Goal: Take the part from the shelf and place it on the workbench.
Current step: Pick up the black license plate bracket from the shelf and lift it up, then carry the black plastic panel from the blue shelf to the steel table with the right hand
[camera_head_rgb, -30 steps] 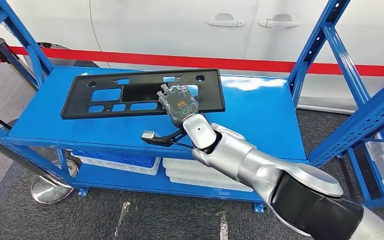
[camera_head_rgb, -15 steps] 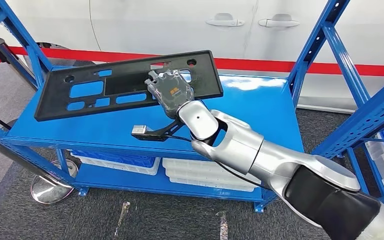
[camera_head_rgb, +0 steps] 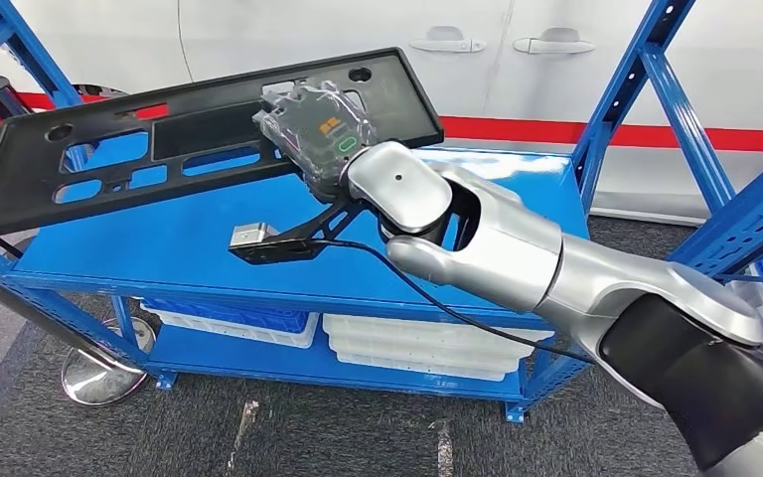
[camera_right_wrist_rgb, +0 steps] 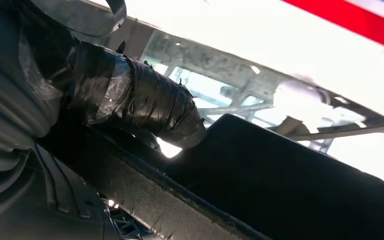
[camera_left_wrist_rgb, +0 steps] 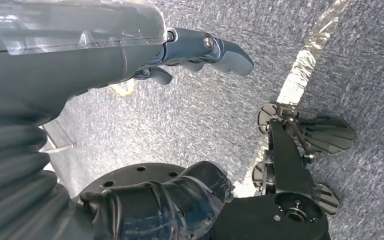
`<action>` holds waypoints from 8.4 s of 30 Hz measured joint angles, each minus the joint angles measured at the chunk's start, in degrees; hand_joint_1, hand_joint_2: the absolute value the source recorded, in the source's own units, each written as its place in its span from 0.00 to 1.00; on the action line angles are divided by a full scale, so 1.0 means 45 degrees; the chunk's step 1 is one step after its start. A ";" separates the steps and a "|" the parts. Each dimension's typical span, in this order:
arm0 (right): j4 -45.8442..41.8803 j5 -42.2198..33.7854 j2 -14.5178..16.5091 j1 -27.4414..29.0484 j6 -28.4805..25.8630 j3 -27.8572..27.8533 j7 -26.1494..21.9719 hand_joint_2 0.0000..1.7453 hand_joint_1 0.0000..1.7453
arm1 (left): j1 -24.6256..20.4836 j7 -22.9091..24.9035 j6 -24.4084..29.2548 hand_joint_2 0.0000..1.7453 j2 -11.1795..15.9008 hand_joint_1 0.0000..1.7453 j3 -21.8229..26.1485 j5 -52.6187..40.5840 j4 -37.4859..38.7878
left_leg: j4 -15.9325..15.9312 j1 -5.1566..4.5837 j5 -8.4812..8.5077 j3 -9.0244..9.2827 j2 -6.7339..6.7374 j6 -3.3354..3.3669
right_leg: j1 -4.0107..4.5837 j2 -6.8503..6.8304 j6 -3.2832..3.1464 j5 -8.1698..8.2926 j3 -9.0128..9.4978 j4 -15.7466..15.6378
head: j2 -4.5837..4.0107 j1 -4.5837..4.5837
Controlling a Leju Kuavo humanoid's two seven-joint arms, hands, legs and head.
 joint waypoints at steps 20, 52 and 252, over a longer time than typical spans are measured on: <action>-0.2348 -0.1890 -0.0630 -0.0780 0.0433 0.0117 0.0611 1.00 1.00 | -0.0071 -0.0069 -0.0083 1.00 0.0029 0.00 0.0000 -0.0170 0.0000 | -0.0004 -0.0001 -0.0002 0.0000 -0.0002 0.0002 | -0.0001 -0.0003 0.0001 -0.0001 0.0001 -0.0003 | 0.0000 0.0000; -0.3222 0.1941 -0.1646 0.0346 -0.0737 0.0272 0.0074 1.00 1.00 | -0.0214 0.0340 0.0166 1.00 0.0093 0.00 -0.0010 -0.0409 0.0068 | 0.2601 0.0059 -0.0658 -0.1367 0.0047 0.0390 | -0.0209 0.0147 0.0114 -0.0277 -0.0070 0.0401 | 0.0004 0.0199; -0.3209 -0.0821 -0.2666 0.1450 0.0577 0.0359 0.1393 1.00 1.00 | -0.0272 0.1166 0.0102 1.00 -0.0206 0.00 -0.0699 -0.0537 0.0124 | 0.0210 -0.0131 0.0508 -0.0704 -0.0928 0.0817 | -0.0092 0.0374 0.0482 -0.0765 -0.0090 0.1297 | 0.0005 0.0666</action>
